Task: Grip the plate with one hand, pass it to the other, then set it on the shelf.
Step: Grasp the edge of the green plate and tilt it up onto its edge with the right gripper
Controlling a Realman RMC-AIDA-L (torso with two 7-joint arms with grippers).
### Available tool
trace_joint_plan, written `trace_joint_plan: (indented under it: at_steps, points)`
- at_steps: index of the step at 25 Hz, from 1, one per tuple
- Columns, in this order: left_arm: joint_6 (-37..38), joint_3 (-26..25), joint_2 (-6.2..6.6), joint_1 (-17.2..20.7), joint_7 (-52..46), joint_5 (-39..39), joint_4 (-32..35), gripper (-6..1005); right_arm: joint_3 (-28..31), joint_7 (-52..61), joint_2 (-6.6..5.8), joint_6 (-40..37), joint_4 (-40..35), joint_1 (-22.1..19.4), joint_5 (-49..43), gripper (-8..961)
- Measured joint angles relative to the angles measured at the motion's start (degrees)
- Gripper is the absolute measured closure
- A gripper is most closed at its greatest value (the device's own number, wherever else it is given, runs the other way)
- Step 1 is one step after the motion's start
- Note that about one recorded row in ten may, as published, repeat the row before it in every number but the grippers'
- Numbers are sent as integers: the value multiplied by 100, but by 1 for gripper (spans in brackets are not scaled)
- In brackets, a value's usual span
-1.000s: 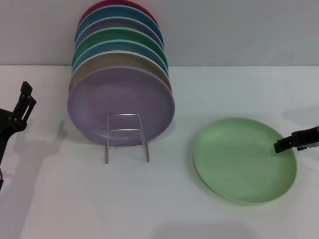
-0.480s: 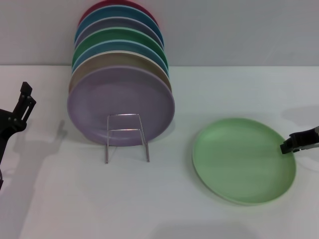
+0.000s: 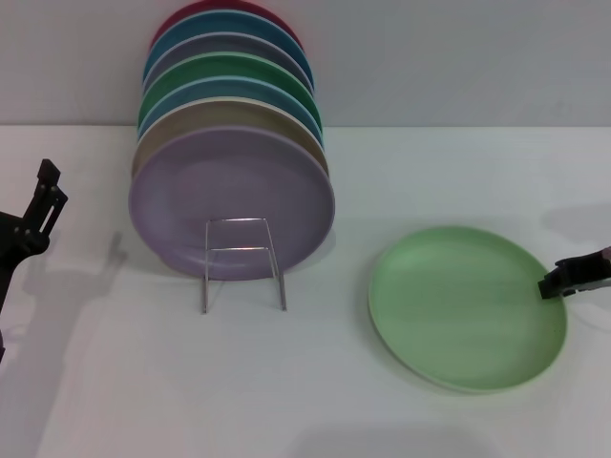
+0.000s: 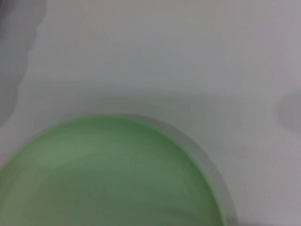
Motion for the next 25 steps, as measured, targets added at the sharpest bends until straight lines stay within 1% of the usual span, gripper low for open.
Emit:
trace_joint_plan:
  at_steps: [7, 19, 24, 25]
  points:
    - [0, 0, 0, 6, 0, 0, -9, 208, -38, -55, 0, -85, -127, 64, 0, 774]
    - [11, 0, 0, 12, 0, -1, -11, 214, -44, -159, -3, -114, -157, 91, 0, 823]
    - [11, 0, 0, 11, 0, 0, -11, 217, -44, -234, -6, -125, -110, 80, 9, 905]
    - [8, 0, 0, 9, 0, 0, -11, 218, -44, -263, -5, -132, -92, 71, 19, 906]
